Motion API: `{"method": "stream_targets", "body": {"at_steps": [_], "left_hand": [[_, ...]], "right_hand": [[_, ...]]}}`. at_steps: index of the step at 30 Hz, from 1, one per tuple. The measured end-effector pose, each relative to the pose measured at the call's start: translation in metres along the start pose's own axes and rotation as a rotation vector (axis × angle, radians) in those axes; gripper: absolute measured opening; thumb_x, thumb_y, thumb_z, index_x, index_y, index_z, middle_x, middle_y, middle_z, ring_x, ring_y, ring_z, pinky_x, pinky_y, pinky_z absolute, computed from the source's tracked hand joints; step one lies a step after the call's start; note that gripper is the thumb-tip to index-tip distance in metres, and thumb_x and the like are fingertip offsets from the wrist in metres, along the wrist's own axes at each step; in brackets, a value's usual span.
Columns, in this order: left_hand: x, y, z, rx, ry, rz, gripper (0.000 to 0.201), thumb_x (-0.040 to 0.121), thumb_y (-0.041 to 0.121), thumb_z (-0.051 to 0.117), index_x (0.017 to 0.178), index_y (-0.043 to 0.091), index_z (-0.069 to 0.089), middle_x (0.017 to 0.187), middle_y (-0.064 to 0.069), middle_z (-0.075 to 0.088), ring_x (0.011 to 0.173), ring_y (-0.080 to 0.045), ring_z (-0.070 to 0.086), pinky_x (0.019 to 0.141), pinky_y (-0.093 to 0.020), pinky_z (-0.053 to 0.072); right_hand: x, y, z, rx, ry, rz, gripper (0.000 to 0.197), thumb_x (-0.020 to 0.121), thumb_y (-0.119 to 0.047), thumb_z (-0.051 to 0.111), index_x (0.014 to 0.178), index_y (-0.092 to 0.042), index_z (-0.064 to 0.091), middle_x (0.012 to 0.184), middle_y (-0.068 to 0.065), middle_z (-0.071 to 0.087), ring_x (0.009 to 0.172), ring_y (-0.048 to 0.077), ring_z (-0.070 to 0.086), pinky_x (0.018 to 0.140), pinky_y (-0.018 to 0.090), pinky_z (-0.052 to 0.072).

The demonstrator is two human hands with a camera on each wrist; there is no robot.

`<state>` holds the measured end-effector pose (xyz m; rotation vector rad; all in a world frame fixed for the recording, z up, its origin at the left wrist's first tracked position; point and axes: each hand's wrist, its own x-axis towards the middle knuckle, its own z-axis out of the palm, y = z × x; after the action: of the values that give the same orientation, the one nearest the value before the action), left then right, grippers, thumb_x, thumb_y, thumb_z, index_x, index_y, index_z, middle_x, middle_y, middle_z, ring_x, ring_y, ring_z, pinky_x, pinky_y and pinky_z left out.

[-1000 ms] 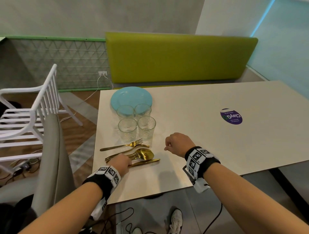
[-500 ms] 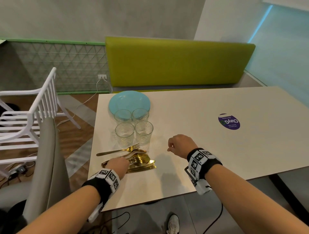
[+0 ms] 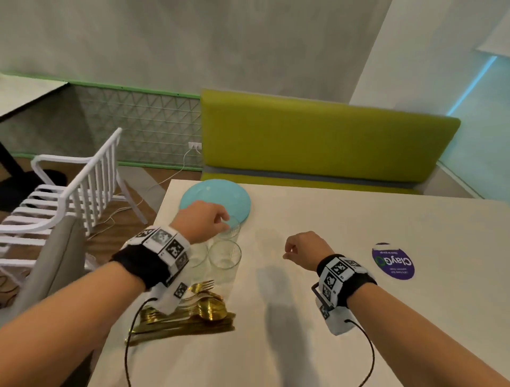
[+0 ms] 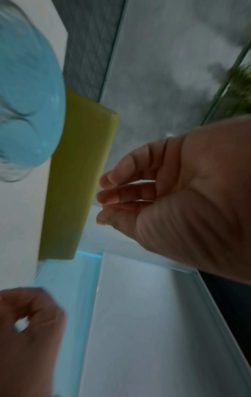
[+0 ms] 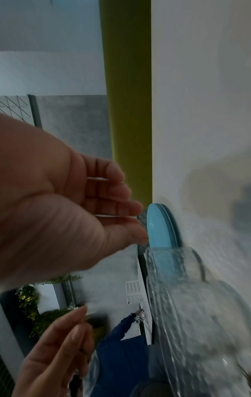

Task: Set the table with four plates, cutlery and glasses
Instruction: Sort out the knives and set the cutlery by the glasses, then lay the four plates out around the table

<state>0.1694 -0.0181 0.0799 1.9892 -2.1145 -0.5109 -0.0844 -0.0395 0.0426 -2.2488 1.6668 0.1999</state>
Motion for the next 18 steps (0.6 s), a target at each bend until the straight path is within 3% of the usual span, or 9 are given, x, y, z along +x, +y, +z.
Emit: {"method": "stream_targets", "body": {"at_steps": [3, 7, 11, 13, 15, 18], "left_hand": [[0.033, -0.005, -0.025, -0.024, 0.027, -0.071, 0.032, 0.088, 0.037, 0.060, 0.114, 0.019, 0.064, 0.093, 0.005, 0.062, 0.086, -0.010, 0.053, 0.086, -0.027, 0.047], [0.069, -0.030, -0.038, -0.138, -0.111, -0.245, 0.039, 0.088, 0.030, 0.062, 0.123, 0.012, 0.058, 0.098, -0.003, 0.061, 0.082, -0.017, 0.061, 0.067, -0.022, 0.053], [0.106, -0.077, -0.031, -0.224, -0.141, -0.428, 0.048, 0.088, 0.026, 0.063, 0.133, 0.016, 0.049, 0.106, -0.010, 0.062, 0.081, -0.022, 0.063, 0.063, -0.027, 0.053], [0.121, -0.099, -0.022, -0.191, -0.155, -0.475, 0.051, 0.089, 0.024, 0.061, 0.137, 0.017, 0.044, 0.120, -0.013, 0.062, 0.081, -0.023, 0.061, 0.056, -0.023, 0.049], [0.134, -0.119, -0.011, -0.153, -0.196, -0.499, 0.055, 0.090, 0.022, 0.059, 0.141, 0.017, 0.038, 0.129, -0.014, 0.058, 0.084, -0.025, 0.061, 0.059, -0.024, 0.049], [0.153, -0.145, 0.008, -0.137, -0.237, -0.516, 0.062, 0.090, 0.023, 0.060, 0.145, 0.020, 0.032, 0.137, -0.013, 0.053, 0.101, -0.030, 0.065, 0.082, -0.033, 0.053]], "right_hand": [[0.027, 0.010, -0.012, 0.088, -0.005, 0.045, 0.028, 0.089, -0.032, 0.062, 0.109, -0.014, 0.066, 0.114, 0.007, 0.065, 0.107, 0.023, 0.059, 0.092, 0.032, 0.050], [0.061, 0.010, -0.011, 0.174, -0.074, 0.092, 0.032, 0.087, -0.033, 0.065, 0.113, -0.013, 0.065, 0.120, 0.006, 0.062, 0.114, 0.021, 0.055, 0.094, 0.028, 0.045], [0.095, 0.001, -0.003, 0.260, -0.126, 0.159, 0.039, 0.087, -0.034, 0.065, 0.119, -0.013, 0.060, 0.126, 0.007, 0.059, 0.118, 0.023, 0.054, 0.096, 0.029, 0.043], [0.111, -0.005, 0.004, 0.327, -0.166, 0.218, 0.043, 0.088, -0.033, 0.064, 0.124, -0.012, 0.055, 0.127, 0.009, 0.058, 0.113, 0.025, 0.057, 0.085, 0.027, 0.047], [0.127, -0.010, 0.012, 0.391, -0.207, 0.285, 0.047, 0.088, -0.033, 0.063, 0.129, -0.012, 0.050, 0.126, 0.011, 0.058, 0.095, 0.022, 0.059, 0.061, 0.020, 0.044], [0.153, -0.015, 0.027, 0.462, -0.241, 0.359, 0.055, 0.088, -0.033, 0.063, 0.135, -0.011, 0.043, 0.121, 0.011, 0.059, 0.083, 0.019, 0.055, 0.048, 0.017, 0.036]]}}
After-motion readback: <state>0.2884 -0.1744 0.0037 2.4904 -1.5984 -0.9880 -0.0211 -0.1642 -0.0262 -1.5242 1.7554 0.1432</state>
